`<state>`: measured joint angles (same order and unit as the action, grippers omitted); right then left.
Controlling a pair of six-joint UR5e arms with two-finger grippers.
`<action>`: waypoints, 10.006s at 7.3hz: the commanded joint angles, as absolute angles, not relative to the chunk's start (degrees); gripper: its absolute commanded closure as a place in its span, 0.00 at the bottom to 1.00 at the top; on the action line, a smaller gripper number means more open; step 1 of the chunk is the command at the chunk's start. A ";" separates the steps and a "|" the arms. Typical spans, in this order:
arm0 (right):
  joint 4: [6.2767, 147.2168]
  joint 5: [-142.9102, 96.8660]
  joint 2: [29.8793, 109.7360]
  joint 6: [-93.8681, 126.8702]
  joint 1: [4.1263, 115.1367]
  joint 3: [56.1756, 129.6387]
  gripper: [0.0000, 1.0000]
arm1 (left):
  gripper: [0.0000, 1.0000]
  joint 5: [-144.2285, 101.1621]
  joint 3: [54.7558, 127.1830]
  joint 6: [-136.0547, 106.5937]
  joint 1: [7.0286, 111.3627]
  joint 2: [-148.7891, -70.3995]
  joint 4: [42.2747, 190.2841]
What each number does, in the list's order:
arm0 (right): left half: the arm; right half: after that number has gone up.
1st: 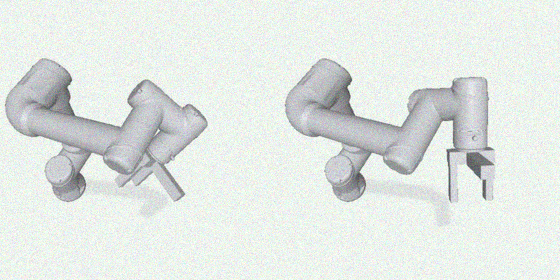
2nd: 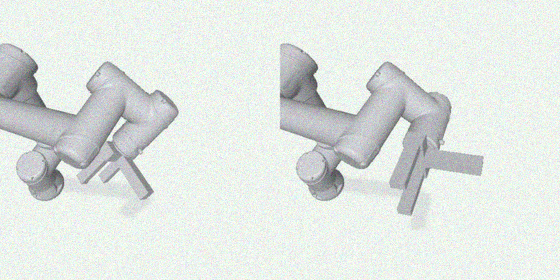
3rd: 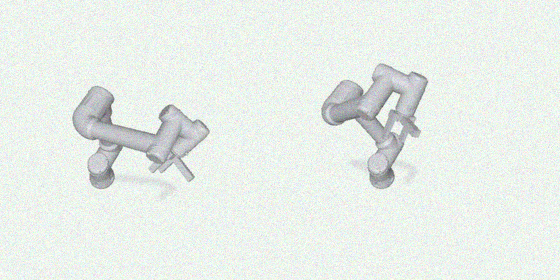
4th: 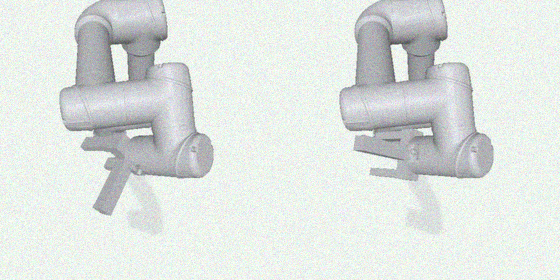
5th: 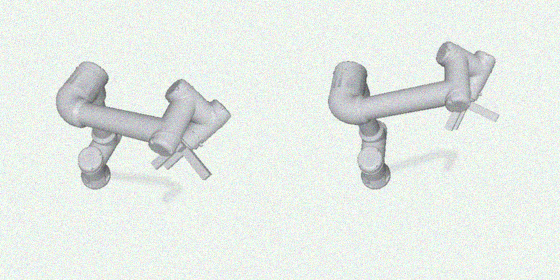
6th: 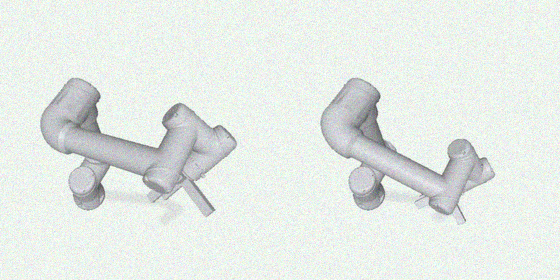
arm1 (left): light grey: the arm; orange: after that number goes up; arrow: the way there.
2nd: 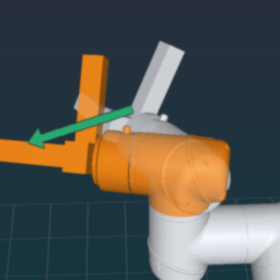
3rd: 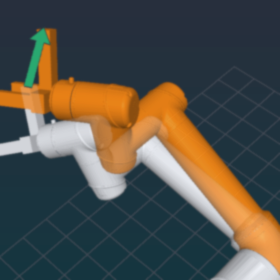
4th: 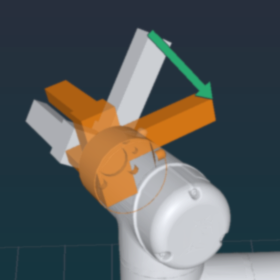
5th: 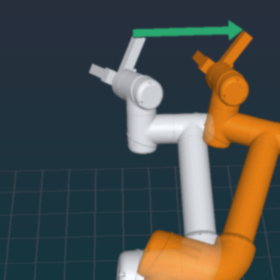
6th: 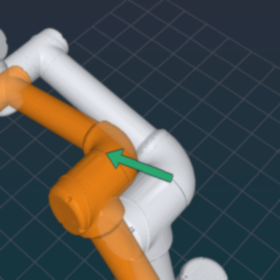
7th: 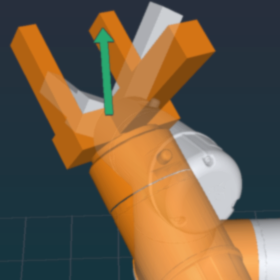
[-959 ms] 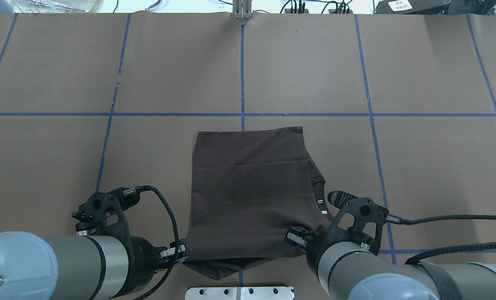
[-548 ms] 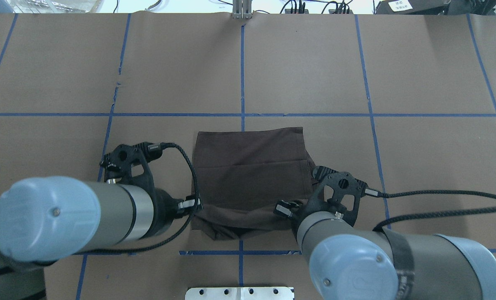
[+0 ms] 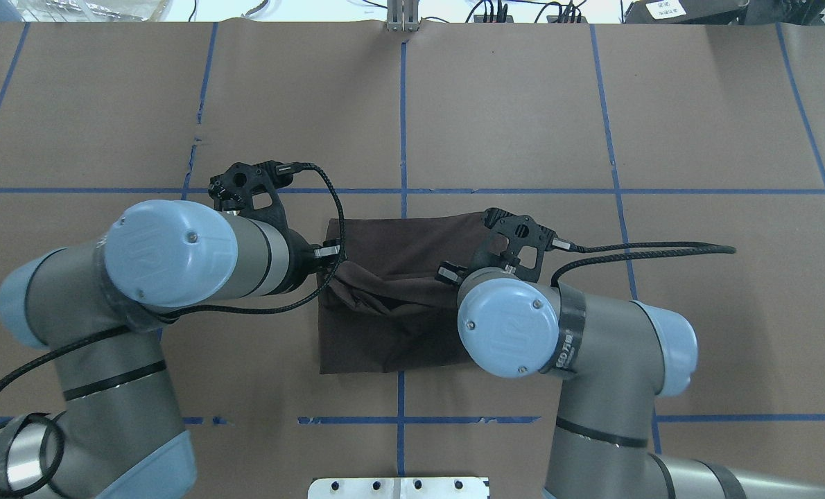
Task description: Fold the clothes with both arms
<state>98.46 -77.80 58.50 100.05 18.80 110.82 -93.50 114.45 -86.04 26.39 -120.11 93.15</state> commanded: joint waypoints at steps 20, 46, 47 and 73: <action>83.58 -79.28 54.14 69.10 25.38 89.32 0.00 | 0.00 -98.61 98.88 -71.72 33.31 -120.76 108.19; 76.29 -98.17 53.70 64.25 45.00 82.18 0.00 | 0.00 -98.00 88.75 -72.11 33.86 -122.98 117.16; 76.29 -98.17 53.70 64.25 45.00 82.18 0.00 | 0.03 -98.00 88.77 -75.81 33.05 -123.22 117.25; 67.94 -87.63 49.75 73.21 31.91 81.21 0.36 | 0.00 -97.56 83.76 -65.92 39.46 -121.73 118.48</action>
